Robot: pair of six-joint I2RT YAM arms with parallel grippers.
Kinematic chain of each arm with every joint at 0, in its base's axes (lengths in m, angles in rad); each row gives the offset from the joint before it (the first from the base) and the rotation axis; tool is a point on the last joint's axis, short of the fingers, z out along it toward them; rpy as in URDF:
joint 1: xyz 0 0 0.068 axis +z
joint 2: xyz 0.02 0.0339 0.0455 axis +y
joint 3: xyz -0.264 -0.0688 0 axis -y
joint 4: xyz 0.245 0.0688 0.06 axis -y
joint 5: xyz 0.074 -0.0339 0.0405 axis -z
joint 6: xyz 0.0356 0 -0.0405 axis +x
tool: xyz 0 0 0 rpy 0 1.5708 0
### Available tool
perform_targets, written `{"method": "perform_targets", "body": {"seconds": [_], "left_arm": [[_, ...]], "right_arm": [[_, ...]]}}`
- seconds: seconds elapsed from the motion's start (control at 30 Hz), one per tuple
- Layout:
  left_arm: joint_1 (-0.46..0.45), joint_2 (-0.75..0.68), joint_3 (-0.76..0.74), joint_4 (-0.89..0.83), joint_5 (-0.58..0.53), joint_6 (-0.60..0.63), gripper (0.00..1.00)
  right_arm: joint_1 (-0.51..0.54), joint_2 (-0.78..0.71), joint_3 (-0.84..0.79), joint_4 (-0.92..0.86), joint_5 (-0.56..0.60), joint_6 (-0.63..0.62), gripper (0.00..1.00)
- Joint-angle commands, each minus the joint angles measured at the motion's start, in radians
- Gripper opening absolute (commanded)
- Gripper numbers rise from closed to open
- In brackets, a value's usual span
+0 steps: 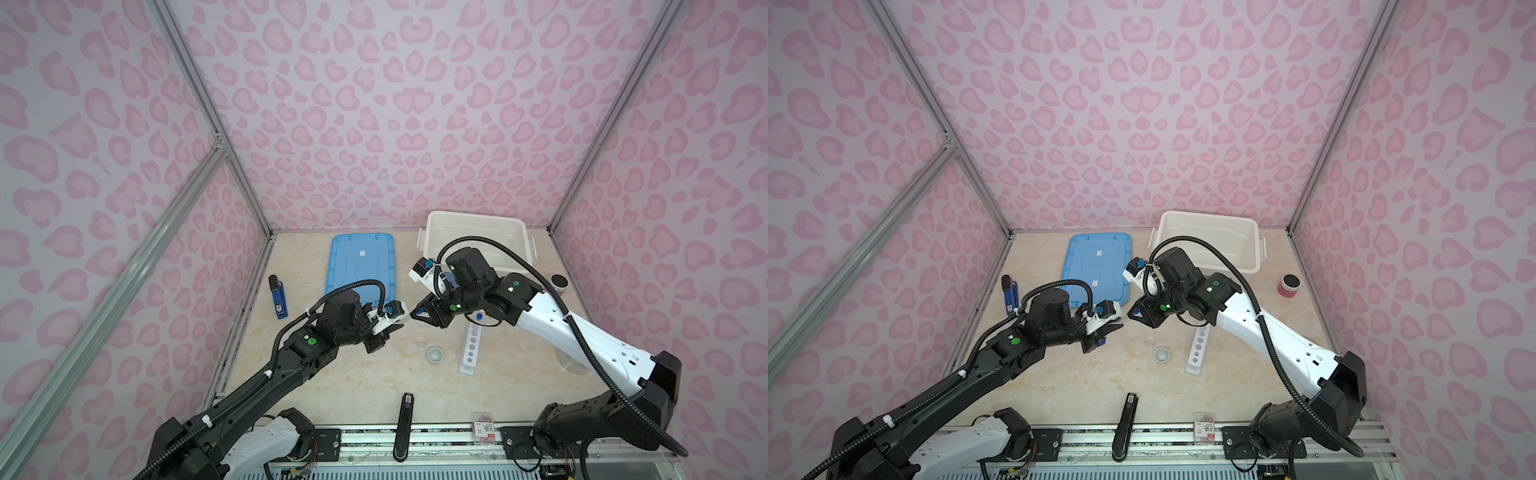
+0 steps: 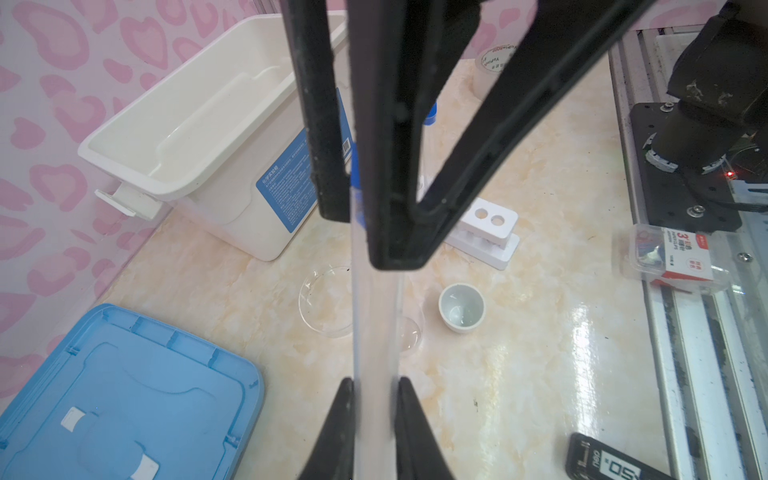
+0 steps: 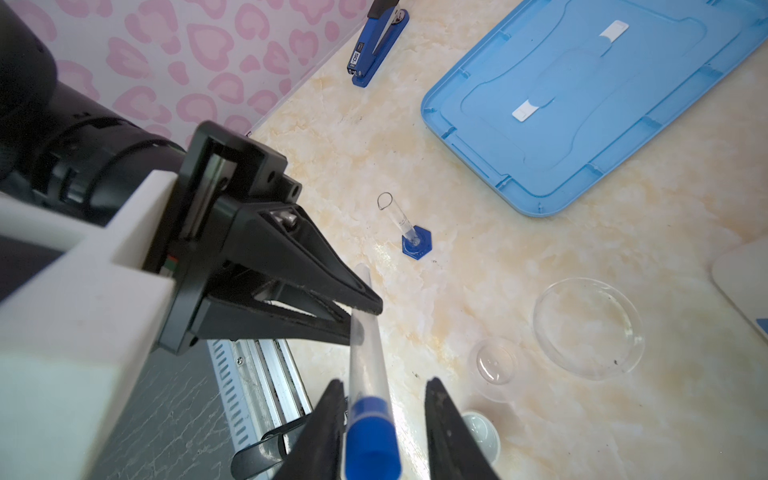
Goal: Organize the chemistry lab equipment
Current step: 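Reach the right gripper to the tube's blue cap and close on it, then open the left gripper to release the tube while the right gripper holds it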
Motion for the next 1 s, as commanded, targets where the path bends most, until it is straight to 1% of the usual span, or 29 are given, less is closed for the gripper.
{"method": "perform_targets", "body": {"seconds": [0.0,0.3,0.5,0.6,0.63,0.7,0.77,0.8,0.93,0.97], "left_arm": [[0.000,-0.005,-0.005,0.039,0.019,-0.007,0.09],[-0.002,-0.004,-0.010,0.047,0.020,-0.010,0.09],[-0.002,-0.003,-0.010,0.046,0.019,-0.010,0.09],[-0.002,-0.004,-0.011,0.048,0.019,-0.010,0.12],[-0.002,-0.003,-0.011,0.048,0.018,-0.010,0.14],[-0.002,-0.004,-0.013,0.052,0.018,-0.012,0.23],[-0.002,-0.004,-0.013,0.054,0.015,-0.014,0.35],[-0.002,-0.004,-0.014,0.057,0.014,-0.019,0.43],[-0.002,-0.009,-0.017,0.069,0.001,-0.024,0.58],[-0.002,-0.014,-0.019,0.076,-0.004,-0.027,0.60]], "right_arm": [[0.003,0.008,0.003,0.020,0.010,0.006,0.30],[0.005,0.009,0.004,0.016,0.014,0.008,0.17],[0.005,0.007,0.001,0.012,0.018,0.008,0.14],[0.004,0.007,0.002,0.012,0.021,0.009,0.13],[0.005,0.009,0.004,0.010,0.022,0.009,0.12],[0.005,0.009,0.005,0.006,0.023,0.009,0.12],[0.004,0.008,0.009,0.002,0.027,0.009,0.11],[0.005,0.008,0.010,-0.001,0.030,0.009,0.11],[0.005,0.009,0.022,-0.038,0.051,0.005,0.11],[0.005,0.006,0.025,-0.052,0.061,0.004,0.11]]}}
